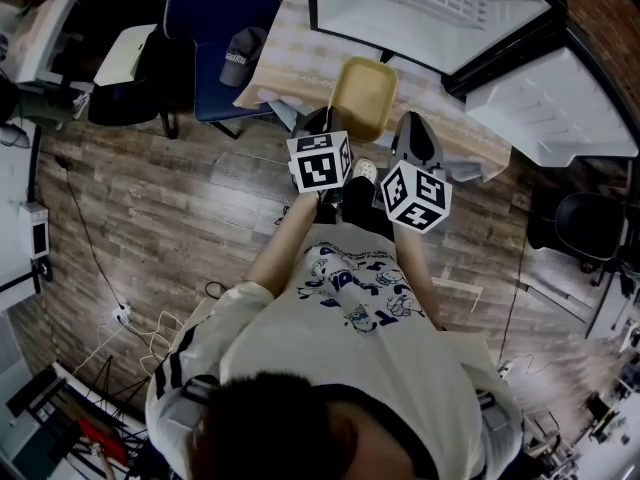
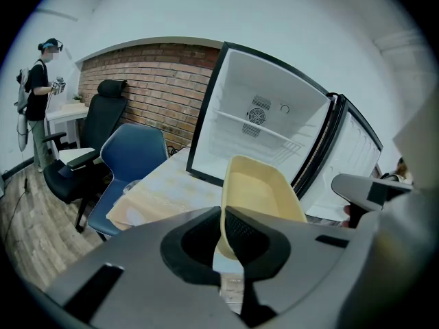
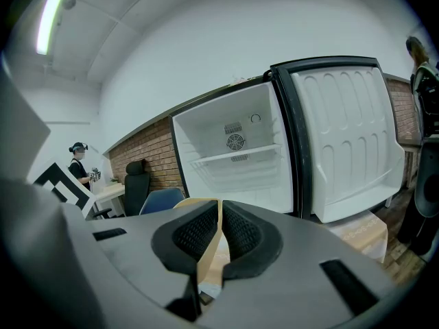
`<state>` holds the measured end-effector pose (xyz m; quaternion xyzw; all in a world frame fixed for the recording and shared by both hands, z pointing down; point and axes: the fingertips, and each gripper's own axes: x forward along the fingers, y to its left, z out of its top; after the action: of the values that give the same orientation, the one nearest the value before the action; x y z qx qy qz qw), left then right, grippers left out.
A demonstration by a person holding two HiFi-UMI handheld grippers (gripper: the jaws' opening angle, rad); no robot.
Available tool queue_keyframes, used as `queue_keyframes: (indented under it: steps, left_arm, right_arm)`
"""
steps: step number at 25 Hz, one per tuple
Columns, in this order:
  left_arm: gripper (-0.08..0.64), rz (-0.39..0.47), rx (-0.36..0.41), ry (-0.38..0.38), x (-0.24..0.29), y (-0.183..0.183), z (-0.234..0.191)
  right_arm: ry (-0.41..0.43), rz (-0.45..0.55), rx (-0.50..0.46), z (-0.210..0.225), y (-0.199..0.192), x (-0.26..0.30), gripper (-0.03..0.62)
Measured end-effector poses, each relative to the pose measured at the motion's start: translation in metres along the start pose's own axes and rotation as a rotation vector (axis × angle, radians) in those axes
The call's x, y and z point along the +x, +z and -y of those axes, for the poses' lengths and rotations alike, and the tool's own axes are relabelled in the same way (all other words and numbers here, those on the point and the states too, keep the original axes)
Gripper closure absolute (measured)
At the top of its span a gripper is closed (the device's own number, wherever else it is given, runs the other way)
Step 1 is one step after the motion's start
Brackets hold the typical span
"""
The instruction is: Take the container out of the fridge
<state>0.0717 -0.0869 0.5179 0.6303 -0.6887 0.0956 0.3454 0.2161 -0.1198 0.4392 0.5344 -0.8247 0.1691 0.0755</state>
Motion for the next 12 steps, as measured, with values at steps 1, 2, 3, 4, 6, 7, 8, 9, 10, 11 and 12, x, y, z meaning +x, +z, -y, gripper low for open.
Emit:
queue_keyframes:
  steps: [1,2,3,4,6,7,8,9,10,11,12]
  left_arm:
    - [0.529,-0.001,0.002,-0.001,0.0000,0.0001,0.0002]
    - [0.529,-0.001,0.003,-0.002,0.0001,0.0002,0.0005]
    - [0.529,-0.002,0.004,-0.003,0.0002,0.0003,0.0006]
    - [0.529,-0.003,0.005,-0.005,0.0004,0.0002,0.0007]
    - [0.529,-0.006,0.005,-0.007,0.0012,0.0000,0.0001]
    - [0.529,-0.008,0.005,-0.007,0.0015,0.0000,-0.0004]
    - [0.529,-0.009,0.004,-0.006,0.0017,-0.0001,-0.0008]
    - [0.529,-0.010,0.004,-0.006,0.0019,0.0000,-0.0011]
    - [0.529,-0.011,0.005,-0.006,0.0021,0.0001,-0.0012]
    - [0.529,-0.011,0.005,-0.005,0.0022,0.0003,-0.0013]
    - [0.529,-0.011,0.006,-0.005,0.0023,0.0006,-0.0015]
  right_arm:
    - [0.000,-0.001,0.000,-0.0005,-0.0004,0.0000,0.549]
    - [0.001,-0.003,0.000,-0.0009,-0.0011,0.0000,0.549]
    - [0.001,-0.006,0.000,-0.0012,-0.0019,0.0001,0.549]
    - [0.001,-0.008,0.000,-0.0014,-0.0026,0.0003,0.549]
    - [0.001,-0.011,0.000,-0.0023,-0.0036,0.0010,0.549]
    - [0.001,-0.012,-0.001,-0.0026,-0.0037,0.0012,0.549]
    - [0.000,-0.012,-0.002,-0.0027,-0.0037,0.0014,0.549]
    - [-0.001,-0.013,-0.002,-0.0027,-0.0037,0.0016,0.549]
    - [-0.001,-0.014,-0.002,-0.0027,-0.0037,0.0019,0.549]
    - [-0.001,-0.014,-0.002,-0.0028,-0.0038,0.0022,0.549]
    - [-0.001,-0.015,-0.002,-0.0029,-0.0038,0.0025,0.549]
